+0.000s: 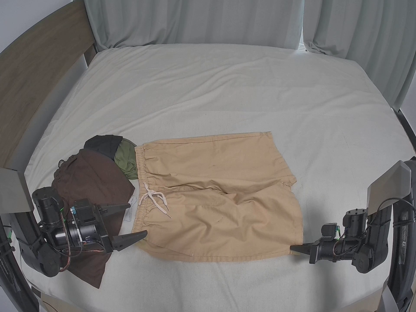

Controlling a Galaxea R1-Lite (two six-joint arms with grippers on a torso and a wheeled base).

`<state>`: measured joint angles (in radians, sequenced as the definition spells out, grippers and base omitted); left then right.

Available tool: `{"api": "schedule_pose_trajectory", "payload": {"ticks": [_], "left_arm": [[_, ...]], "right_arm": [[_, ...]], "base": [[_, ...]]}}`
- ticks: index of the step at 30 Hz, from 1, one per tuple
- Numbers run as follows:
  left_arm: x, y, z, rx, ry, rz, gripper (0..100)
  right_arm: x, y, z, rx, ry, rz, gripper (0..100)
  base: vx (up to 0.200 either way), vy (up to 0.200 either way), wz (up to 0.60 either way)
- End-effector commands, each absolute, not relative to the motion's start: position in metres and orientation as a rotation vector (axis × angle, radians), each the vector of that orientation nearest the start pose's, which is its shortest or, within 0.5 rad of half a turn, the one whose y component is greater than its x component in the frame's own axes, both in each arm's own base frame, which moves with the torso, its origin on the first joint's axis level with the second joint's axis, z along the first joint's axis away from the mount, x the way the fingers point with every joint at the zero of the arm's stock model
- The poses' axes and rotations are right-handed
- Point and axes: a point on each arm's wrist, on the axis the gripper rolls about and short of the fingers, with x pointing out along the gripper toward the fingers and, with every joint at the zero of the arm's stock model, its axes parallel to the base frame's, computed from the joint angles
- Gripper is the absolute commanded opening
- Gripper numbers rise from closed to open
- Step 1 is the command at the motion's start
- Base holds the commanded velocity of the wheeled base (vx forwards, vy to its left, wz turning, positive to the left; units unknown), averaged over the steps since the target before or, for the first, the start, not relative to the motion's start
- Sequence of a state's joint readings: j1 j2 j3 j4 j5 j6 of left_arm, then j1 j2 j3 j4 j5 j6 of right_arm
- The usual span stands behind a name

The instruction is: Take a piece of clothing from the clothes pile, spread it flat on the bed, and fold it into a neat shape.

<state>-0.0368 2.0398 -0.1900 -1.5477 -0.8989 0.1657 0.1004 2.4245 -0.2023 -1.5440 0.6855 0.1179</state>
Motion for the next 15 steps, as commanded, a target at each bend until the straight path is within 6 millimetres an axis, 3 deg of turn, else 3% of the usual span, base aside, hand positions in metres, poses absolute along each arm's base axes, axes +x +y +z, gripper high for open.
{"api": "schedule_pose_trajectory", "payload": {"ticks": [1,10,11,15], "left_arm": [[0.2495,-0.0268,0.0506,0.021,0.207,-0.948,100],[0.2495,-0.0268,0.0506,0.021,0.207,-0.948,100],[0.2493,-0.0272,0.0510,0.022,0.205,-0.950,100],[0.2494,-0.0272,0.0506,0.022,0.207,-0.950,100]], "right_arm": [[0.2537,0.0389,-0.0499,0.298,0.708,0.717,0],[0.2545,0.0378,-0.0506,0.250,0.687,0.729,0],[0.2544,0.0382,-0.0506,0.249,0.687,0.730,100],[0.2593,0.0390,-0.0500,0.243,0.668,0.734,100]], "base": [[0.000,0.000,0.00],[0.000,0.000,0.00],[0.000,0.000,0.00],[0.000,0.000,0.00]]}}
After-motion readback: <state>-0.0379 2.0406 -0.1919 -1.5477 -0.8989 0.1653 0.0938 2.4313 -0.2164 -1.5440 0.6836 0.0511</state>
